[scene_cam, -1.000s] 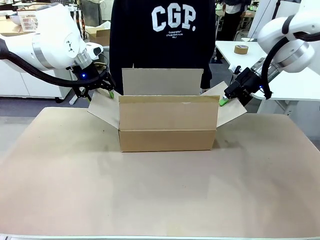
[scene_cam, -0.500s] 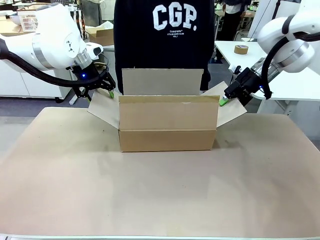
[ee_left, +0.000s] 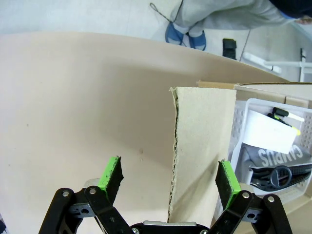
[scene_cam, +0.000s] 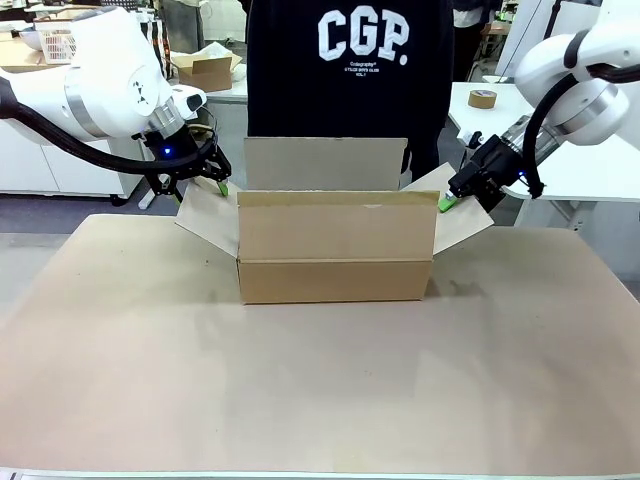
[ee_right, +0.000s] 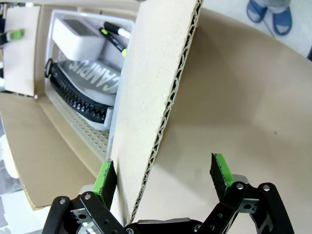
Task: Pack the gift set into the box.
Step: Lift both hands away from the flaps of the Package Box.
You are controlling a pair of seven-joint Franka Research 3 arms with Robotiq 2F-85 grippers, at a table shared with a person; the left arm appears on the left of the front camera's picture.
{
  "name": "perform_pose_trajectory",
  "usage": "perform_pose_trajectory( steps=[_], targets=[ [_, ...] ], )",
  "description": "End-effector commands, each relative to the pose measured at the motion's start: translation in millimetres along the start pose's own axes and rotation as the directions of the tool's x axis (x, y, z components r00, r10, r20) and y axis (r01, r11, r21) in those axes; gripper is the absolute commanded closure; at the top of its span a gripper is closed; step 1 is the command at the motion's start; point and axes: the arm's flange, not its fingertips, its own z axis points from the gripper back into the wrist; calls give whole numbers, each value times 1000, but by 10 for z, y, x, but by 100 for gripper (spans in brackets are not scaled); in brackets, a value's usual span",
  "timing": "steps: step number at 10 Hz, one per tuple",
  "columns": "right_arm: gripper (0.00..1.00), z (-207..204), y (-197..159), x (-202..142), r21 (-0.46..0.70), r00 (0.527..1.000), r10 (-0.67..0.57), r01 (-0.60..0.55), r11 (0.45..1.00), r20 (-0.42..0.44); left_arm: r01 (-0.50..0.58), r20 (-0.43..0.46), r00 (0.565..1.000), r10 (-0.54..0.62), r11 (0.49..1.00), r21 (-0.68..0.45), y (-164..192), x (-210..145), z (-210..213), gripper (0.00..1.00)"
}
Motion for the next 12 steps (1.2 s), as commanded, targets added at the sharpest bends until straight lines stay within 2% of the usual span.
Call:
perform_pose_trajectory(
  steps=[1,4,5,6,7,8,9,10,11,12],
  targets=[
    [0,-23,29,-15,-33,1000,-19,19,999,-7,-13,-3,1000,13,1000,18,-11,-1,24,0],
    [0,-23,29,-15,-33,1000,-19,19,999,-7,-13,-3,1000,13,1000,18,-11,-1,24,0],
    [0,0,0,0,0,1000,0,0,1000,0,0,0,1000,0,1000,0,0,0,0,0],
    [0,289,116,-136,-1,997,27,-27,1000,73,44,18,999,-43,997,-71,118,-82,427,0],
    [0,658,201,-389,-2,989,31,-31,1000,144,33,48,998,-28,993,-111,320,-212,887,0],
    [0,1014,267,-700,49,975,30,-41,998,221,31,96,995,-17,988,-151,545,-372,1258,0],
    [0,1368,302,-1051,180,953,3,-60,982,304,29,109,994,-5,975,-222,789,-574,1532,0],
    [0,1624,275,-1349,325,947,3,-113,939,320,64,102,994,-33,945,-320,968,-754,1672,0],
    [0,1844,156,-1599,488,953,-23,-134,863,302,194,119,981,-155,847,-495,1161,-941,1749,0],
    [0,1984,-22,-1779,605,956,-72,-122,787,286,211,139,977,-159,762,-613,1367,-1090,1741,0]
  ],
)
